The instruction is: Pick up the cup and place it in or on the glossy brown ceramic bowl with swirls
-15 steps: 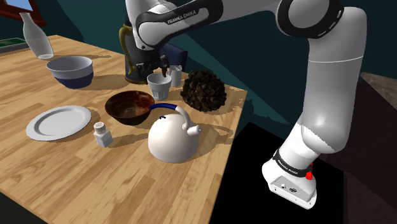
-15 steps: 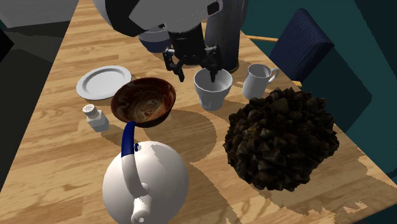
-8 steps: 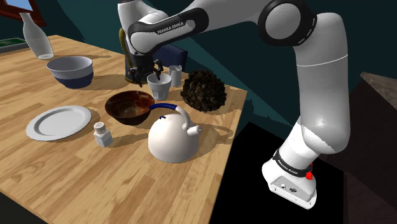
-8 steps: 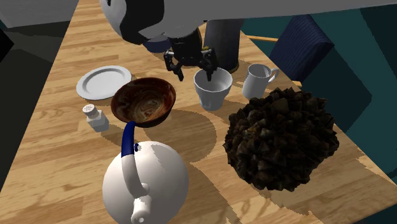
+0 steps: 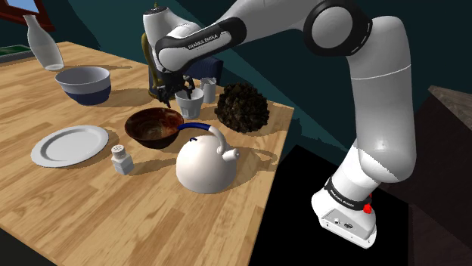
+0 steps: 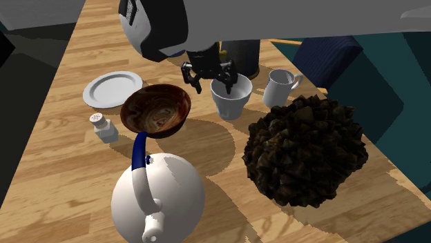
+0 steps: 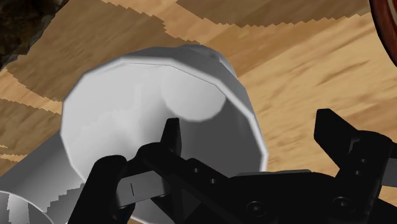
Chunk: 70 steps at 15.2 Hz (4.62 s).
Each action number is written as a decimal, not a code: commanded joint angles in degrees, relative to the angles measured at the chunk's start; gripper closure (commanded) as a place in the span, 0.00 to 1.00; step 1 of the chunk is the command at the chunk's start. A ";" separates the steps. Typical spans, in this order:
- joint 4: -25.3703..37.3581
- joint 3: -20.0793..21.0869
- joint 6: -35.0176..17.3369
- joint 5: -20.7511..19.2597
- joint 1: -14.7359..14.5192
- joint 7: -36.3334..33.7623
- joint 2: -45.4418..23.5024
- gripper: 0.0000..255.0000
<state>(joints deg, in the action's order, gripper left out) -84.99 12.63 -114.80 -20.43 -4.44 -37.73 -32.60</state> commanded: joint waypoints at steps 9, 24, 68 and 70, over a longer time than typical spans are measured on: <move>0.00 0.00 -0.02 0.00 0.00 0.00 -0.01 1.00; 4.54 0.53 6.78 1.20 -0.08 1.86 2.50 1.00; 35.14 4.06 32.37 -0.62 -19.61 -11.62 -5.99 1.00; 31.93 4.23 30.22 -0.44 -19.01 -12.13 -5.04 1.00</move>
<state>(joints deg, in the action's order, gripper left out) -51.05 16.75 -83.16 -20.99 -23.83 -49.54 -38.24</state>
